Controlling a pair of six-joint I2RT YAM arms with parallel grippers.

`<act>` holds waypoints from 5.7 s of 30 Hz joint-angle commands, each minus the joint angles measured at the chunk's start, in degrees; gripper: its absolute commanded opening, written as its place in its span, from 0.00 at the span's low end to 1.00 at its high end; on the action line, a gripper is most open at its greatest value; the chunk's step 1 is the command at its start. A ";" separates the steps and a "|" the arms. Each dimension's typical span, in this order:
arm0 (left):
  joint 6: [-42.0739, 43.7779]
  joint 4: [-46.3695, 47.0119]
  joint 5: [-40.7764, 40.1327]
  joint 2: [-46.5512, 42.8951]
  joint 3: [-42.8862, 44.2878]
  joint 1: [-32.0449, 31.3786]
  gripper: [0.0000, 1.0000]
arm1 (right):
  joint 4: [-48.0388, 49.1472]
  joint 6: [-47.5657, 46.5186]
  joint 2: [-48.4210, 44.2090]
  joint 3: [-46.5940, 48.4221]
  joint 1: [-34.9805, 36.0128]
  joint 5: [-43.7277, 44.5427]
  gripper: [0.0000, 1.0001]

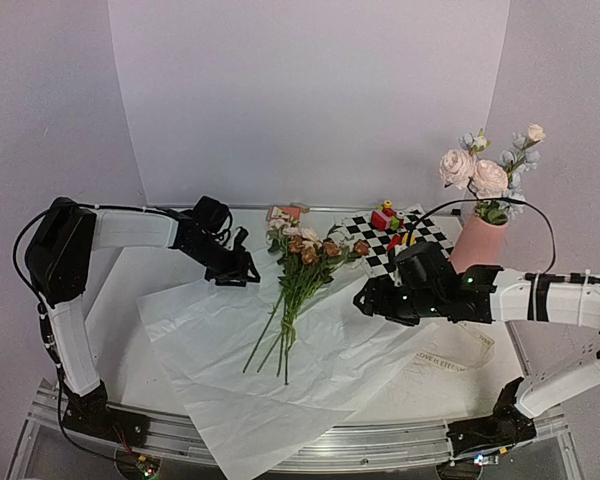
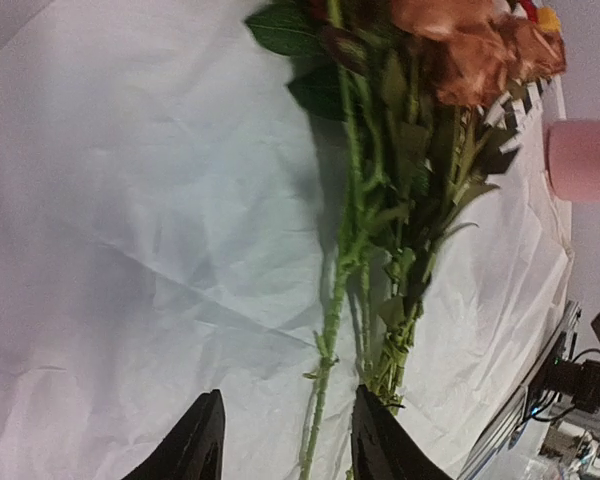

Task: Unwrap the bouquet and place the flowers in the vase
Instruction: Pick up the fake flower from the wrapping paper.

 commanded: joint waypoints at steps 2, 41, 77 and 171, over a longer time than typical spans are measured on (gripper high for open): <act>3.69 0.75 4.94 -1.68 1.77 -1.97 0.37 | 0.33 -1.40 2.81 4.08 0.81 -1.31 0.75; -2.52 2.28 11.99 10.14 5.74 -11.37 0.28 | 0.33 -2.70 10.34 10.47 1.76 -4.43 0.75; -8.52 2.29 0.52 -9.77 -10.85 -8.87 0.27 | -0.10 2.43 46.43 36.81 2.66 -15.79 0.26; -7.97 4.21 -14.97 -19.11 -10.66 -1.35 0.53 | -12.96 -21.84 9.84 31.56 3.22 -22.23 0.00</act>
